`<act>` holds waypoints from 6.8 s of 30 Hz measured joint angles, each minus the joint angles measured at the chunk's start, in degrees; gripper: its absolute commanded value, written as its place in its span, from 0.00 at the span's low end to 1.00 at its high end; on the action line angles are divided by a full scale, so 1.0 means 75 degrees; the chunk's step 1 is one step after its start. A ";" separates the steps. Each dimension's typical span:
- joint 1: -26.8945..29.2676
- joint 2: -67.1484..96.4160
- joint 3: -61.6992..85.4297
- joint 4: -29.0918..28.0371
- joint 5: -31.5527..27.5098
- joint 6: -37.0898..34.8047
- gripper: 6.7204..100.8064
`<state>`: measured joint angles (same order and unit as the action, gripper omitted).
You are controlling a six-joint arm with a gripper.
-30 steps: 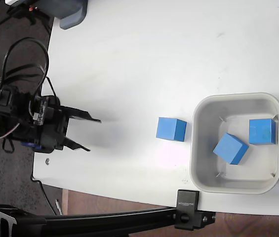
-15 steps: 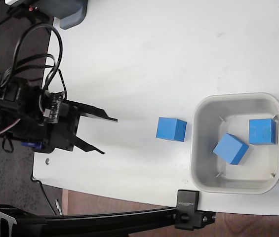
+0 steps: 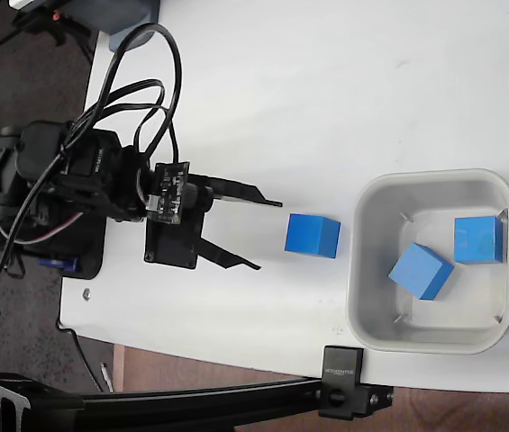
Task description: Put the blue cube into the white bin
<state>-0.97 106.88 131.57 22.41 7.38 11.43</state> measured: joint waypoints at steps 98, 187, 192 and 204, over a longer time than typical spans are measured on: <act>0.0727 -0.1160 -0.3352 0.1102 -0.1078 -0.1078 0.17; -0.0621 0.8906 0.5508 0.3105 0.0246 -0.0797 0.99; -0.0621 0.8906 0.5508 0.3105 0.0246 -0.0797 0.99; -0.0621 0.8906 0.5520 0.3105 0.0246 -0.0797 0.99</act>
<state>-5.62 173.67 172.97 45.70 9.23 5.45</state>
